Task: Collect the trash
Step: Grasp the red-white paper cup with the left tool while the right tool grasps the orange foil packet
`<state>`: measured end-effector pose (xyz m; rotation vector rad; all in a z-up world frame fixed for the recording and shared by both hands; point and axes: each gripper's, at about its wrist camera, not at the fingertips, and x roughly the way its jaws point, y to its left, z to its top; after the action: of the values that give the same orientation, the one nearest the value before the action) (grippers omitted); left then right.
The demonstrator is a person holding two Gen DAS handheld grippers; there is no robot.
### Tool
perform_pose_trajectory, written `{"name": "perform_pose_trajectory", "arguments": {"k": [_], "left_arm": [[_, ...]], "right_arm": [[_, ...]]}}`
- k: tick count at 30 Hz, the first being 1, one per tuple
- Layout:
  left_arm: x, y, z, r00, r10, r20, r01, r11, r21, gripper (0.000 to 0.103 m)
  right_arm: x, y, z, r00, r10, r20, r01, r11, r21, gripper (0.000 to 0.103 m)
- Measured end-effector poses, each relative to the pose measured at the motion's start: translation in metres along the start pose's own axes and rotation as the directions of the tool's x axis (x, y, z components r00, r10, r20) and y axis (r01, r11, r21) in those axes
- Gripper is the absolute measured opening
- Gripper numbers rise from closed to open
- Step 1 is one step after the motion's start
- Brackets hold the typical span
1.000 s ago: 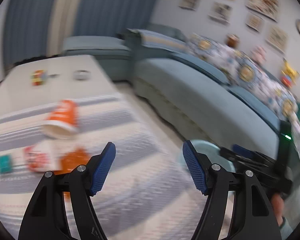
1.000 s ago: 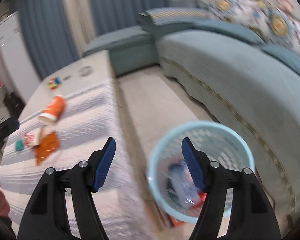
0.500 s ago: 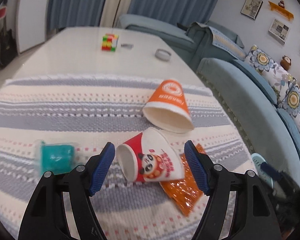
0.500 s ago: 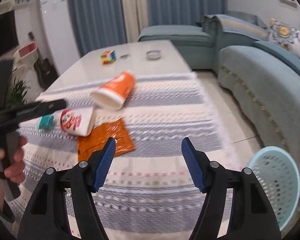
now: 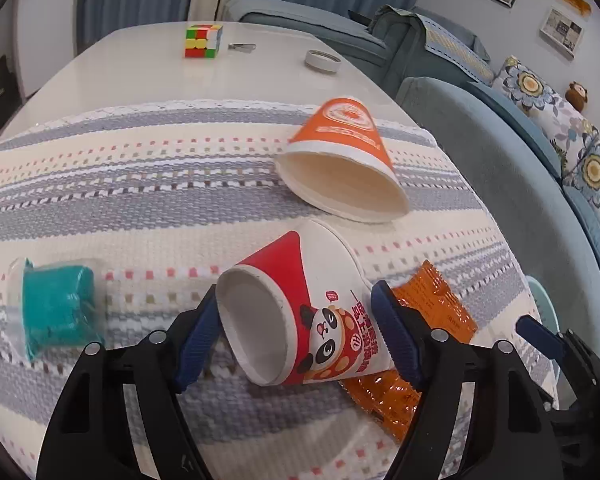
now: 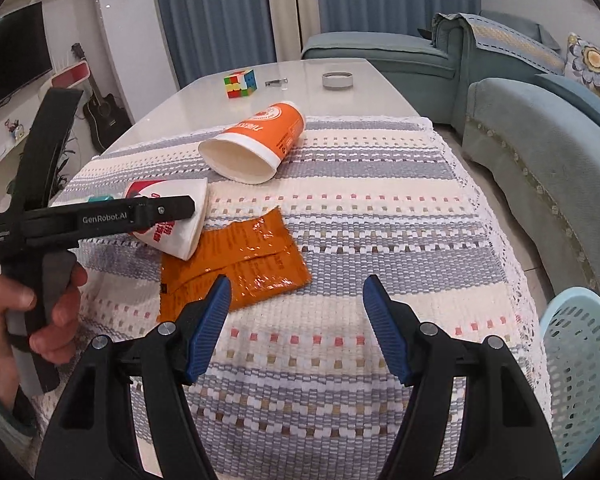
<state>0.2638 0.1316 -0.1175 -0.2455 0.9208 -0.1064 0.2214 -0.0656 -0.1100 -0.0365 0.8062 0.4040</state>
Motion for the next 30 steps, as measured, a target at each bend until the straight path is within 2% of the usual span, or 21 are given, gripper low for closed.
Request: {"name": "perform_pose_trajectory", "arguments": {"k": [2,5,9,13,15,18,20,23,25,28,30], "left_arm": [[-0.004,-0.005,-0.005,1.0,0.016,0.021,-0.016,1.0,0.002,0.064],[-0.017,-0.005,-0.014,0.998,0.004,0.055,-0.003,1.0,-0.019,0.058],[-0.043,0.004,-0.027,0.994,-0.01,0.11,0.017,0.998,-0.064,0.055],[-0.065,0.018,-0.038,0.988,-0.041,0.149,0.058,0.992,-0.113,0.055],[-0.076,0.028,-0.044,0.983,-0.074,0.169,0.101,0.983,-0.156,0.055],[-0.088,0.04,-0.052,0.977,-0.081,0.196,0.121,0.972,-0.203,0.055],[-0.094,0.042,-0.057,0.976,-0.073,0.206,0.117,0.97,-0.212,0.055],[-0.101,0.04,-0.065,0.973,-0.046,0.225,0.091,0.977,-0.192,0.055],[-0.105,0.041,-0.067,0.97,-0.038,0.24,0.084,0.979,-0.184,0.055],[-0.108,0.043,-0.072,0.966,-0.044,0.254,0.093,0.978,-0.186,0.055],[-0.108,0.045,-0.074,0.966,-0.047,0.255,0.098,0.976,-0.192,0.055]], "right_arm": [[0.004,0.002,0.003,1.0,0.0,-0.009,0.0,1.0,-0.011,0.064],[0.005,0.004,0.003,1.0,0.001,-0.013,-0.001,1.0,-0.014,0.064],[0.009,0.013,0.004,0.999,0.002,-0.037,-0.003,0.999,-0.044,0.064],[0.015,0.029,0.003,0.99,0.1,-0.1,-0.103,0.994,-0.024,0.068],[0.023,0.043,0.002,0.988,0.074,-0.137,-0.082,0.995,-0.057,0.073],[0.036,0.06,0.0,0.983,0.031,-0.182,-0.051,0.993,-0.11,0.075],[0.041,0.069,0.002,0.981,0.002,-0.192,-0.029,0.99,-0.141,0.08],[0.045,0.072,0.005,0.981,-0.016,-0.196,-0.012,0.99,-0.141,0.08],[0.045,0.072,0.006,0.983,-0.019,-0.185,-0.007,0.99,-0.137,0.076],[0.045,0.072,0.009,0.987,-0.011,-0.157,-0.01,0.991,-0.132,0.053],[0.043,0.072,0.008,0.99,0.007,-0.141,-0.025,0.991,-0.129,0.03]]}}
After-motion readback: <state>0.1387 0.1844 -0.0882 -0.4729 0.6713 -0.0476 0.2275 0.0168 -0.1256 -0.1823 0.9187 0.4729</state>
